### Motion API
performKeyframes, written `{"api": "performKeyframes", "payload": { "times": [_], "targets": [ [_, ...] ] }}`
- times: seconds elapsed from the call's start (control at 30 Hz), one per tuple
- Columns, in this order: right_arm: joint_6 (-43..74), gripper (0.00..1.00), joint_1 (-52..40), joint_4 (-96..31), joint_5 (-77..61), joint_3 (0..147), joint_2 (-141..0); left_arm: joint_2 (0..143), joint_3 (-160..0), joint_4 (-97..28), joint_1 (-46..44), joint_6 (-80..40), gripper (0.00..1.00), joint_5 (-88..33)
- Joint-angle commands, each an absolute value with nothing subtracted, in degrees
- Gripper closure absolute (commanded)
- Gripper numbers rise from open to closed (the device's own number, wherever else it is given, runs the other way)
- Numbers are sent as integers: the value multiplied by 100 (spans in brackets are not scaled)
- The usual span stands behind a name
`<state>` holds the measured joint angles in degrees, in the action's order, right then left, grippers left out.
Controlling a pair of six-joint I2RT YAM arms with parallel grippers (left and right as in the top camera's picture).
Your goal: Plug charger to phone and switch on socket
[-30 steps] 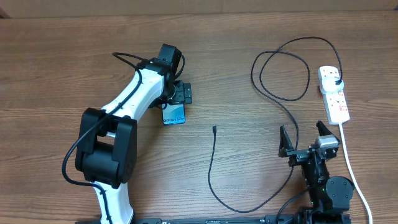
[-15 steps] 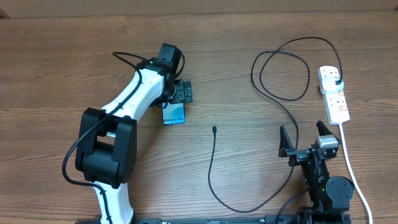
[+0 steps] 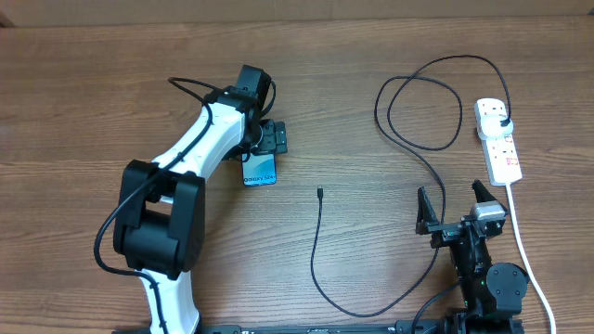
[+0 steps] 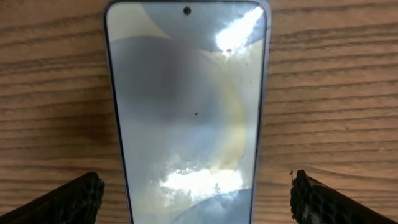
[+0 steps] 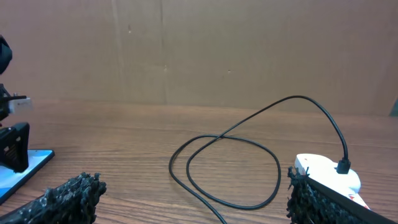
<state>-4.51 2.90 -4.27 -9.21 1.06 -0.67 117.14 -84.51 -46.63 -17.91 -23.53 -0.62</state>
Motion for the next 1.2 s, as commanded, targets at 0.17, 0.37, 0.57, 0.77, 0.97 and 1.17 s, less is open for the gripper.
{"api": "performKeyframes", "payload": {
  "times": [0.17,0.37,0.57,0.77,0.97,1.17],
  "targets": [
    [-436,0,257,-397,-950,45,-16,12169,-8381,-4646,-1802,-2272,0,-38],
    [-436,0,257,-397,-947,45,-16,12171,-8381,-4633,-1802,-2305,0,-40],
    [-436,0,257,-397,-950,45,-16,12171,-8381,-4654,-1802,-2639,0,-47],
    [-436,0,257,-397,-950,45,-16,12171,-8381,-4783,-1800,-2746,0,-47],
    [-436,0,257,-397,-950,45,-16,12171,-8383,-4923,-1800,-2742,0,-47],
    [-436,0,257,-397,-950,45,-16,12171,-8403,-4923,-1802,-2624,0,-47]
  ]
}}
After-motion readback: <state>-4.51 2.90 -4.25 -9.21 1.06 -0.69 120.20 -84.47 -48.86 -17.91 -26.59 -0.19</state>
